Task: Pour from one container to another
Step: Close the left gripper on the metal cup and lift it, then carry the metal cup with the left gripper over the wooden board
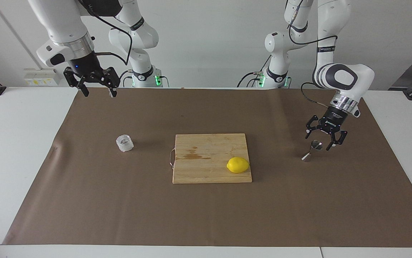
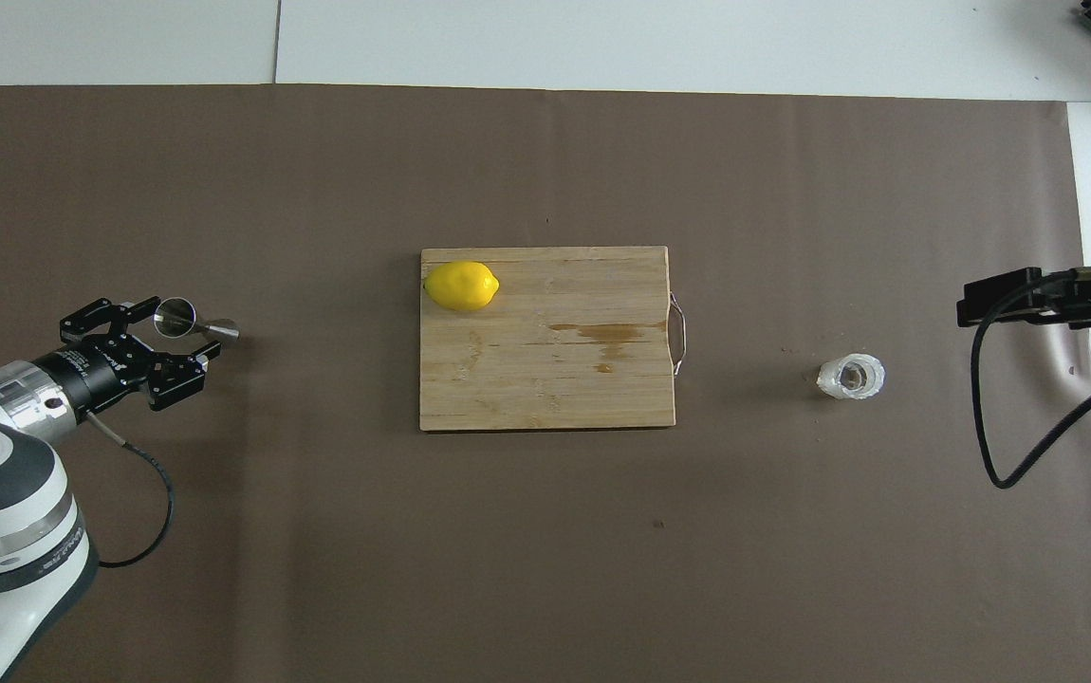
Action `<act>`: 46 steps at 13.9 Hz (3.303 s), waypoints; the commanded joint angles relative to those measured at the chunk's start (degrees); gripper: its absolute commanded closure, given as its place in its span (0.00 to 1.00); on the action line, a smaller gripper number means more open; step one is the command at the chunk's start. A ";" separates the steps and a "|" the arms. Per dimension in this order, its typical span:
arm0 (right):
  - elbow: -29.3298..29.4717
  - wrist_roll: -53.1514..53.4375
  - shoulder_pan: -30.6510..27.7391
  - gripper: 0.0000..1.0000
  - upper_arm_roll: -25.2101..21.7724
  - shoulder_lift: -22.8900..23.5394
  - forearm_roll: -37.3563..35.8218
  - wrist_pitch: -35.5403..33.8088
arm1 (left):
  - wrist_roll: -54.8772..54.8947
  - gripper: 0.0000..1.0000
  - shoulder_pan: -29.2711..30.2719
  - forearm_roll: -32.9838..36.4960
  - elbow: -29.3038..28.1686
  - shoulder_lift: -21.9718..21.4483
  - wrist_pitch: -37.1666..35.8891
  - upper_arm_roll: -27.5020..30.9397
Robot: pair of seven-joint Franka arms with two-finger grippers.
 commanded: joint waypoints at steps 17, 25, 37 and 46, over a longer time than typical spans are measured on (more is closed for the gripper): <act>1.02 1.01 -0.59 0.00 0.43 0.34 0.01 -1.15 | -1.33 1.00 -0.30 -1.05 2.23 1.17 0.51 0.32; 1.02 1.01 -0.59 0.00 0.43 0.34 0.01 -1.15 | -1.86 1.00 -2.14 -0.17 6.00 0.82 -1.78 -0.29; 1.02 1.01 -0.59 0.00 0.43 0.34 0.01 -1.15 | -25.74 1.00 -23.04 7.64 15.06 -0.24 0.40 -0.73; 1.02 1.01 -0.59 0.00 0.43 0.34 0.01 -1.15 | -29.89 1.00 -39.74 9.58 18.47 5.11 13.85 -1.08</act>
